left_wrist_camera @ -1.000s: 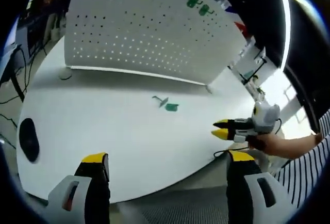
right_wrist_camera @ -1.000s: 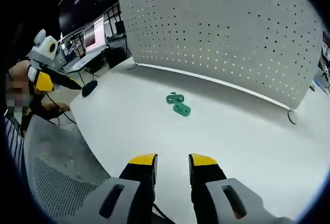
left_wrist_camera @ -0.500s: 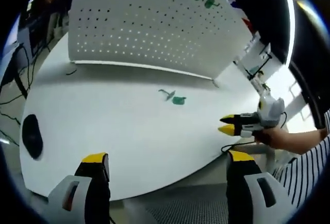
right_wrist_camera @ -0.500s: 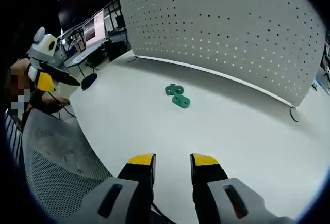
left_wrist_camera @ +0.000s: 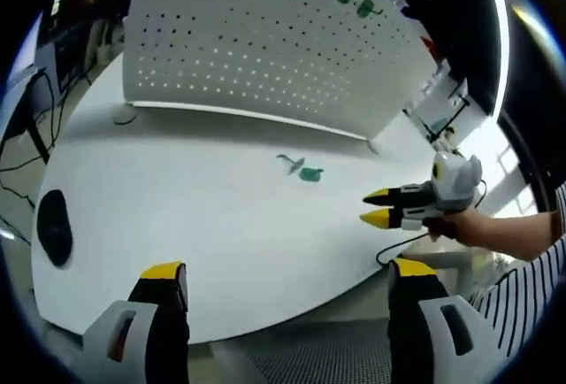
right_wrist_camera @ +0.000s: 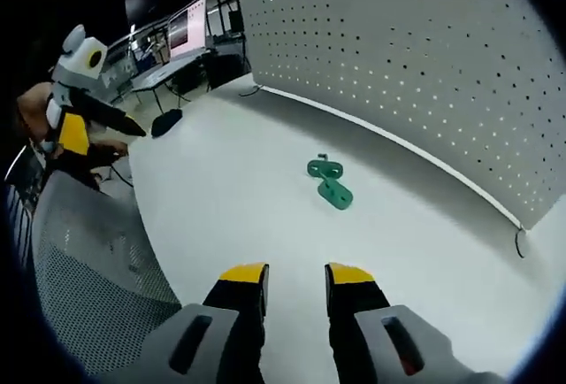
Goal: Insert the hook assembly into the mounting plate slot until the hook locks in place.
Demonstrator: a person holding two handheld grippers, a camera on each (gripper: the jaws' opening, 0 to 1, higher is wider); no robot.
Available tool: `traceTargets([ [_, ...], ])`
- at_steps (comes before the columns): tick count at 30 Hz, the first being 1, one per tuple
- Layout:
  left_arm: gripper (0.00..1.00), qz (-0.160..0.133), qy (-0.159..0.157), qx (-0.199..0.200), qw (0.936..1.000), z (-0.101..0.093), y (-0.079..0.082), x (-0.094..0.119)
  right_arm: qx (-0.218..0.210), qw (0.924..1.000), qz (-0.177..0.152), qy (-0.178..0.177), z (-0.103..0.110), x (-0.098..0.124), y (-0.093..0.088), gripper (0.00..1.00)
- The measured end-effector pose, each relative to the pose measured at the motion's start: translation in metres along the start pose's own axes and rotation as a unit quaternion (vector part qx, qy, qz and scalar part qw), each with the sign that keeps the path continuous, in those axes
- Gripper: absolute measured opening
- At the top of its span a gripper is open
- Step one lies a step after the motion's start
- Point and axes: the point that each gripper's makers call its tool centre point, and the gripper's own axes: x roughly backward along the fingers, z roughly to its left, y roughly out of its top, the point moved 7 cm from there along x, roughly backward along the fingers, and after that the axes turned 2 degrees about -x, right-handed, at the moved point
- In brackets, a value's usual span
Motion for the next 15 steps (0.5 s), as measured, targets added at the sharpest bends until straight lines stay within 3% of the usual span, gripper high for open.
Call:
traceTargets([
  [15, 0.91, -0.014, 0.005, 0.000, 0.9999, 0.010, 0.009, 0.004, 0.058, 0.9982, 0.017, 0.003, -0.023, -0.047, 0.046, 0.18],
])
